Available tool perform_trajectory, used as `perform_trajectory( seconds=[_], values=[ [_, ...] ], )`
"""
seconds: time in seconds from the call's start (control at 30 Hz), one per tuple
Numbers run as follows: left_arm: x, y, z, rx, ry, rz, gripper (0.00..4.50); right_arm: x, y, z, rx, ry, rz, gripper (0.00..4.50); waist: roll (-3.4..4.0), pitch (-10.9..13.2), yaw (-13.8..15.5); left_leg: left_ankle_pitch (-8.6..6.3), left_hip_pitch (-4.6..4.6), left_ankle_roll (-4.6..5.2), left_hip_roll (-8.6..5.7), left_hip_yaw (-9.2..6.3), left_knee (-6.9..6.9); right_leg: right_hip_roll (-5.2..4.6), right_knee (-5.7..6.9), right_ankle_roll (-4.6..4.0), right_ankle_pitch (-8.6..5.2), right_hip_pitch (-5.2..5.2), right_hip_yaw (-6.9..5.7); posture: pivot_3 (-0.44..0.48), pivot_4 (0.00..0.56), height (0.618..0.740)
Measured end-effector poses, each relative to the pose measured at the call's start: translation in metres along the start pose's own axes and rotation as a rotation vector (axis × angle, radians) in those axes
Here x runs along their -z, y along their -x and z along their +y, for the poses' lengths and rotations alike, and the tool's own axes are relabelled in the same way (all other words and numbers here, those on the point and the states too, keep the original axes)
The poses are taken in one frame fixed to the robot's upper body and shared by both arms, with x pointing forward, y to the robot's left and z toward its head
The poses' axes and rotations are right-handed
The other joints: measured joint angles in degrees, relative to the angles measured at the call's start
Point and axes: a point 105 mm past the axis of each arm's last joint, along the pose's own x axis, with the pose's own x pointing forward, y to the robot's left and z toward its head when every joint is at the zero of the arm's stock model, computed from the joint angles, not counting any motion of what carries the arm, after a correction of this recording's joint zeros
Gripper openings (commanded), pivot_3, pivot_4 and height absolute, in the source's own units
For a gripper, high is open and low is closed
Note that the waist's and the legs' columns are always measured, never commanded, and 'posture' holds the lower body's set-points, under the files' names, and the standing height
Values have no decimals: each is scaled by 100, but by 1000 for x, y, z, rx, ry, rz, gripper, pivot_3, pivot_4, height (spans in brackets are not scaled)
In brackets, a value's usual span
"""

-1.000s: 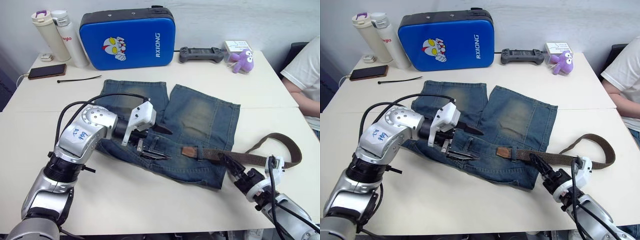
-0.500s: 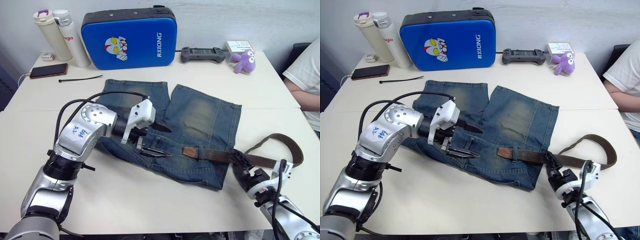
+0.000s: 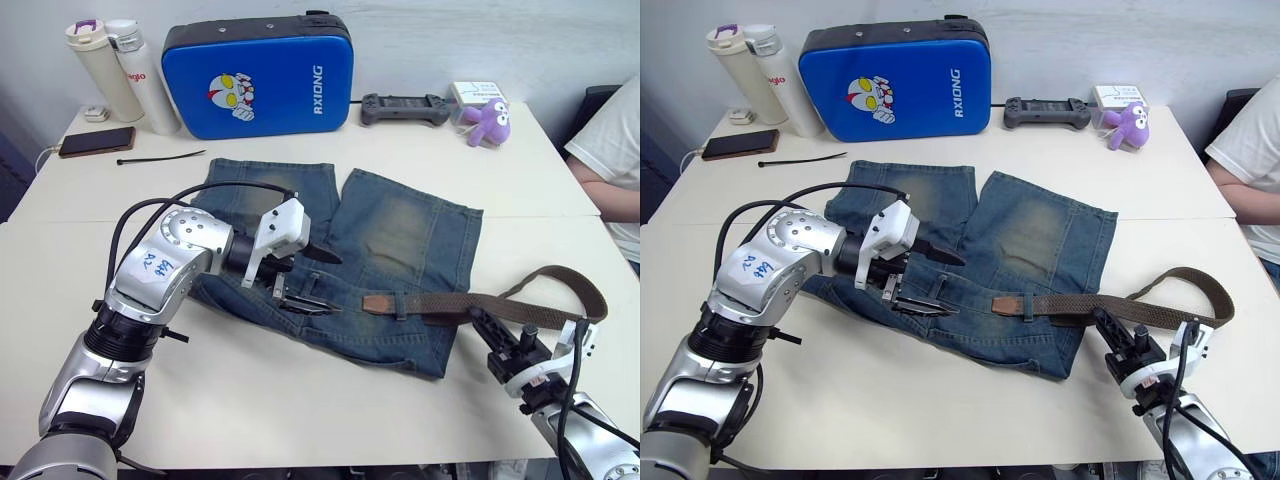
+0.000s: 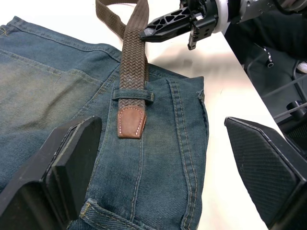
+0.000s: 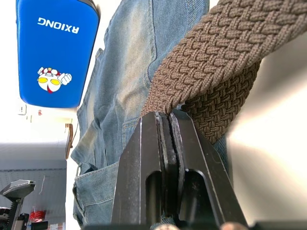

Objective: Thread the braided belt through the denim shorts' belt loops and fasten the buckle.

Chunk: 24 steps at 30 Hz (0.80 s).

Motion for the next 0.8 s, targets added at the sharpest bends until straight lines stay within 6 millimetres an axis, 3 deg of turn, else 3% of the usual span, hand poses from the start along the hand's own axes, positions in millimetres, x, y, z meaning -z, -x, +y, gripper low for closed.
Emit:
perform_trajectory(
  seconds=[0.23,0.33,0.5,0.67,0.7,0.77,0.8],
  values=[
    [0,0,0,-1,3,2,4500,14,-6,4,-16,1,68,45,0,0,-9,0,1,0,0,0,0,0,1,0,0,0,0,0,150,739],
    [3,4,1,-11,11,15,4500,29,-14,9,-36,13,124,45,0,0,-18,0,0,0,0,0,0,0,0,0,0,-1,1,0,150,739],
    [5,7,1,-23,20,29,4500,67,-43,32,-104,89,241,45,1,1,-25,3,-4,-5,0,0,0,0,7,-2,-1,-14,2,0,150,739],
    [4,7,0,-23,21,37,4500,79,-50,38,-109,160,288,45,1,1,-19,12,-8,-21,0,1,0,0,9,-2,-1,-18,2,0,150,739],
    [4,8,0,-24,22,38,4500,79,-50,37,-107,166,291,701,1,1,-20,11,-8,-19,0,1,0,1,9,-1,-1,-18,2,0,150,739],
    [5,8,0,-25,22,41,4500,78,-47,32,-88,179,303,1343,1,1,-11,11,-9,-18,0,1,0,1,10,-2,-1,-18,2,0,150,739],
    [5,9,0,-25,22,42,4500,78,-43,30,-82,187,317,1884,1,1,-8,11,-10,-18,0,1,0,1,9,-1,-1,-18,1,0,150,739]
  ],
)
